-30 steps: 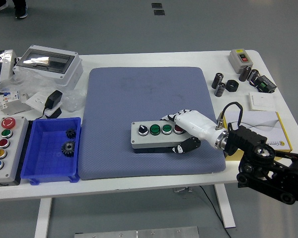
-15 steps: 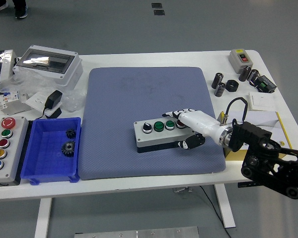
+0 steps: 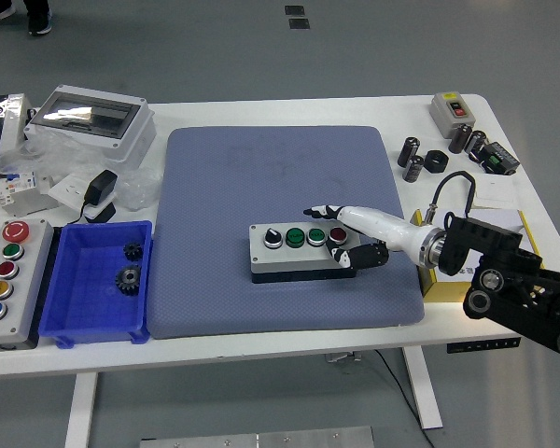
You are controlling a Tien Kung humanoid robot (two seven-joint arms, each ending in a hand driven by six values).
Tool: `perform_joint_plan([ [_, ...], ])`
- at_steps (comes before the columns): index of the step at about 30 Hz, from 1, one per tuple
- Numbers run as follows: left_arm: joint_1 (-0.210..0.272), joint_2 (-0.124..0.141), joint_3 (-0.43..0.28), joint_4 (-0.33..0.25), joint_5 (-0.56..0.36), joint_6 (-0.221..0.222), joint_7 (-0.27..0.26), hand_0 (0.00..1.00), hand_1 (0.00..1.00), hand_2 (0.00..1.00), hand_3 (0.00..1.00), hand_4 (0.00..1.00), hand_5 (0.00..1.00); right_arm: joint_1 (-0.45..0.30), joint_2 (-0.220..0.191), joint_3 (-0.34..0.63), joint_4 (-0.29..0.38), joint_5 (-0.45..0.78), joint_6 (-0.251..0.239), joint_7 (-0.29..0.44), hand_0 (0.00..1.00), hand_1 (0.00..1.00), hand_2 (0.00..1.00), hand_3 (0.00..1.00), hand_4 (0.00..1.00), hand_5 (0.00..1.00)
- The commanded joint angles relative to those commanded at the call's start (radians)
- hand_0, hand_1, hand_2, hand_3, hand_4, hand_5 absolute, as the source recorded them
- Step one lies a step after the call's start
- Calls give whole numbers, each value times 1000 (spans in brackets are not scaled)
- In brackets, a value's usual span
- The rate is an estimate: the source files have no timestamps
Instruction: Pick up the button,place it on the desk,press the button,press the button
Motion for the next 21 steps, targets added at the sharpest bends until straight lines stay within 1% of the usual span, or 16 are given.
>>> perform_joint_plan([
  [4, 0, -1, 1, 0, 0, -1, 1, 787, 752, 717, 784, 720, 407, 0, -6, 4, 6, 9, 3, 1, 998, 963, 986, 998, 478, 11],
  [5, 0, -1, 2, 0, -1, -1, 0, 787, 752, 717, 781, 719, 394, 1, -9, 8, 10, 14, 5, 2, 998, 975, 998, 998, 514, 25],
  [7, 1, -1, 5, 1, -4, -1, 0, 787, 752, 717, 781, 719, 394, 0, -18, 21, 23, 36, 16, 2, 998, 975, 998, 998, 514, 25],
  [10, 1, -2, 8, 1, -8, 0, -1, 787, 752, 717, 781, 719, 394, -1, -44, 61, 65, 103, 43, 0, 998, 975, 998, 998, 514, 25],
  [11, 1, -2, 8, 1, -9, 0, 0, 787, 751, 716, 778, 720, 383, 0, -55, 78, 82, 128, 48, -10, 998, 977, 998, 998, 532, 31],
  [14, 2, -2, 8, 0, -10, 1, 1, 787, 751, 716, 778, 720, 383, 14, -87, 111, 123, 187, 55, -63, 998, 977, 998, 998, 532, 31],
  [16, 3, -2, 7, 0, -10, 2, 1, 787, 751, 716, 778, 720, 383, 35, -114, 137, 155, 188, 103, -117, 998, 977, 998, 998, 532, 31],
  [17, 3, -1, 7, 0, -9, 2, 2, 786, 752, 715, 773, 714, 359, 48, -129, 151, 174, 183, 136, -151, 998, 978, 998, 998, 526, 31],
  [21, 4, 1, 5, -1, -7, 3, 3, 786, 752, 715, 773, 714, 359, 116, -182, 175, 247, 205, 283, -284, 998, 978, 998, 998, 526, 31],
])
